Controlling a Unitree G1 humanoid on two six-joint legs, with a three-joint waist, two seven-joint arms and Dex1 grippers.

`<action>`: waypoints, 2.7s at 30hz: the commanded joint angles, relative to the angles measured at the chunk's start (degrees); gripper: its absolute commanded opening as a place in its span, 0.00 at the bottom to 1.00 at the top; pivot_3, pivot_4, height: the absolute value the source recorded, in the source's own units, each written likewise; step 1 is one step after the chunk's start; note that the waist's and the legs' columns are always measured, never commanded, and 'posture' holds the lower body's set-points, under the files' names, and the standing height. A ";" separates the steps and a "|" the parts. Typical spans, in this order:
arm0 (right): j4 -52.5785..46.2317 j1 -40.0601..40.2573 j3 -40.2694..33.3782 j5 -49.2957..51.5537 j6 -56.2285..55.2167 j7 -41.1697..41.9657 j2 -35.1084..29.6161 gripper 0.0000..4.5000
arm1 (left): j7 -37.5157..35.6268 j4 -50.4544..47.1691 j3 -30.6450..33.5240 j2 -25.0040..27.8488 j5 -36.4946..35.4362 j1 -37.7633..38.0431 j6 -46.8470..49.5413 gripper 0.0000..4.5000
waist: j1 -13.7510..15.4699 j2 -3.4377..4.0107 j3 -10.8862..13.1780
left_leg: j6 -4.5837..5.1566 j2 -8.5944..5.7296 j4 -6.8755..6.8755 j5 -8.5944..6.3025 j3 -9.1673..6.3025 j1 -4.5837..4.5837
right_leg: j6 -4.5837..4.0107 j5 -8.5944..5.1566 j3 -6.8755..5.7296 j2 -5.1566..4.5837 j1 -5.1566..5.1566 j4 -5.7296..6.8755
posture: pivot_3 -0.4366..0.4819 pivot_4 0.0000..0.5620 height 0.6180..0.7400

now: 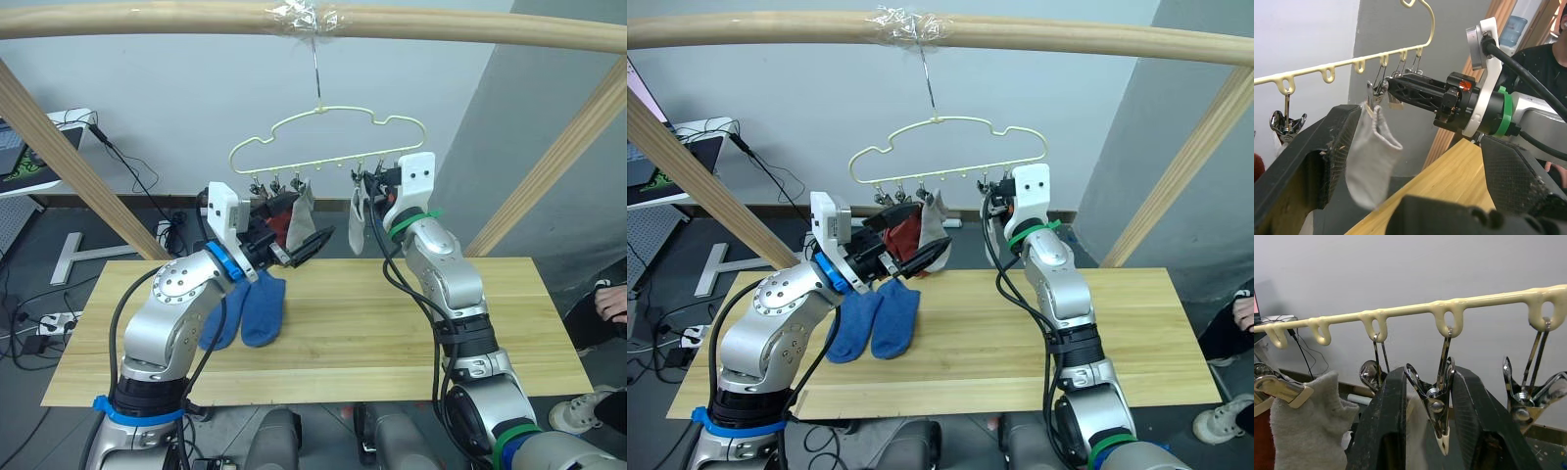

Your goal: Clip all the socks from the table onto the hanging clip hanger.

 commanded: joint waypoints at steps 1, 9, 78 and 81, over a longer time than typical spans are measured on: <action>-1.35 -1.51 -0.62 -0.06 -1.76 -0.09 0.18 0.30 | 0.22 -3.42 0.51 0.15 -0.75 -0.10 -0.58 1.00 | 0.00 0.00 0.00 | 0.00 0.00 0.00 0.00 0.00 0.00 | 0.00 0.00 0.00 0.00 0.00 0.00 | 0.55 0.33 1.00; -1.13 -1.66 -0.73 -0.35 -2.23 -0.38 0.07 0.30 | 0.47 -3.59 0.46 0.02 -0.84 -0.17 -0.35 1.00 | 0.00 0.00 0.00 | 0.00 0.00 0.00 0.00 0.00 0.00 | 0.00 0.00 0.00 -0.01 0.00 0.00 | 0.55 0.34 1.00; 0.05 -2.23 -1.02 -0.28 -3.03 0.31 -0.37 0.09 | 0.93 -3.43 0.24 0.11 -1.14 -1.18 -0.03 1.00 | 0.00 0.00 0.00 | 0.00 -0.01 0.00 0.00 0.00 0.00 | 0.00 0.01 0.00 -0.01 0.00 0.00 | 0.55 0.36 1.00; 0.18 -2.20 -1.25 -0.13 -3.06 0.37 -0.49 0.00 | 0.82 -3.46 0.19 0.12 -1.17 -1.11 -0.07 1.00 | 0.00 0.00 0.00 | 0.00 -0.01 0.00 0.00 0.00 0.00 | 0.00 0.01 0.00 -0.01 0.00 0.00 | 0.55 0.36 1.00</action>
